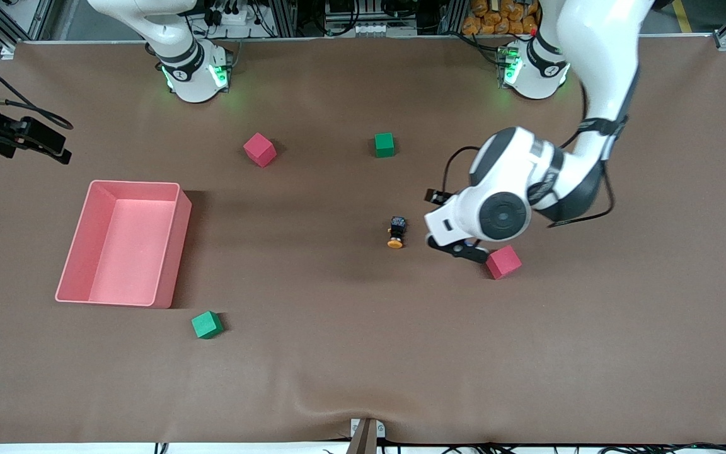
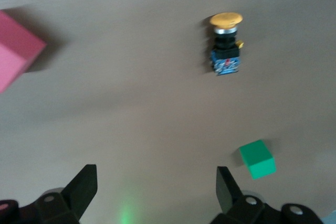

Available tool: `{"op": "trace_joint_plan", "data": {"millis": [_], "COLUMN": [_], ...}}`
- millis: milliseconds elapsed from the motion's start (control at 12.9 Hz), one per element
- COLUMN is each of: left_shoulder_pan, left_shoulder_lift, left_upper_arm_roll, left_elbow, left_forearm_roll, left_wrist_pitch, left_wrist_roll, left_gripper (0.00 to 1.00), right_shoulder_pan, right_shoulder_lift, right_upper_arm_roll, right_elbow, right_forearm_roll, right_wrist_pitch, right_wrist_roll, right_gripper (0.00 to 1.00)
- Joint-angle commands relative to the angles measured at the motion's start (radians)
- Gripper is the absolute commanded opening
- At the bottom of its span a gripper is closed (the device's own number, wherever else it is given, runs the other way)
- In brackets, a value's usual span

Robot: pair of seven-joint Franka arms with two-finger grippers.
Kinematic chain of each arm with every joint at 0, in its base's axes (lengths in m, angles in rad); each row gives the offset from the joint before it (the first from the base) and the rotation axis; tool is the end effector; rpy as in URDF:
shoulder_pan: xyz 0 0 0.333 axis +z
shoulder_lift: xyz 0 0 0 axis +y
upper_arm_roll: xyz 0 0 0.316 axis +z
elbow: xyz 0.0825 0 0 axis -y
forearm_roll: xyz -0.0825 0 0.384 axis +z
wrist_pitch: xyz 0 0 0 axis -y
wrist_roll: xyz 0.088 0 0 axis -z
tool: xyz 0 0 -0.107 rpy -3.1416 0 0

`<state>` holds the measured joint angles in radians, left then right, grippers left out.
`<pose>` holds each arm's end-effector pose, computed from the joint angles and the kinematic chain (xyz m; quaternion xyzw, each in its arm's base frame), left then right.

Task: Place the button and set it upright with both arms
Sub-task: 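Move the left gripper over the button while the right gripper retracts, then lower the left gripper and grasp the button body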

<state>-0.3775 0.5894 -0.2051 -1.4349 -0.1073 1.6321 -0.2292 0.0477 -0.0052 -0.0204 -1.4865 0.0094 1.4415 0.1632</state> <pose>0.5627 -0.3570 0.3315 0.9638 -0.1527 -0.2168 0.0273 0.5394 0.0158 0.6555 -0.9975 0.0674 0.0203 0.0028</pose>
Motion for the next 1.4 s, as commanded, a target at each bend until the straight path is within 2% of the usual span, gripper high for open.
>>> {"op": "trace_joint_plan", "data": {"millis": [0, 155, 310, 620, 775, 853, 930, 1318], "left_shoulder_pan": [-0.078, -0.133, -0.149, -0.182, -0.245, -0.283, -0.294, -0.302], "left_shoulder_lift": [0.085, 0.125, 0.153, 0.201, 0.204, 0.199, 0.202, 0.237], "left_upper_arm_roll": [0.009, 0.016, 0.016, 0.03, 0.091, 0.148, 0.167, 0.173], "left_elbow": [0.097, 0.114, 0.113, 0.117, 0.119, 0.119, 0.119, 0.133], "left_forearm_roll": [-0.011, -0.008, -0.006, -0.002, -0.002, -0.003, -0.005, -0.005], "left_wrist_pitch": [0.0, 0.052, 0.11, 0.147, 0.149, 0.147, 0.147, 0.201], "left_wrist_roll": [-0.074, -0.116, -0.142, -0.159, -0.231, -0.239, -0.234, -0.225], "left_gripper": [1.0, 1.0, 1.0, 1.0, 1.0, 1.0, 1.0, 1.0], "right_shoulder_pan": [0.001, 0.014, 0.021, 0.014, 0.014, 0.012, 0.012, 0.011], "right_shoulder_lift": [0.016, 0.048, 0.048, 0.048, 0.047, 0.047, 0.047, 0.048], "right_upper_arm_roll": [0.007, 0.01, 0.011, 0.005, 0.007, 0.008, 0.005, 0.004], "right_elbow": [0.048, 0.095, 0.097, 0.095, 0.095, 0.094, 0.094, 0.094], "right_forearm_roll": [-0.038, -0.107, -0.112, -0.046, -0.043, -0.032, -0.01, -0.009], "right_wrist_pitch": [0.001, -0.036, -0.035, -0.033, -0.03, -0.027, -0.026, -0.026], "right_wrist_roll": [-0.001, -0.001, 0.004, 0.001, -0.001, -0.004, -0.028, -0.093], "right_gripper": [1.0, 1.0, 1.0, 1.0, 1.0, 1.0, 1.0, 1.0]}}
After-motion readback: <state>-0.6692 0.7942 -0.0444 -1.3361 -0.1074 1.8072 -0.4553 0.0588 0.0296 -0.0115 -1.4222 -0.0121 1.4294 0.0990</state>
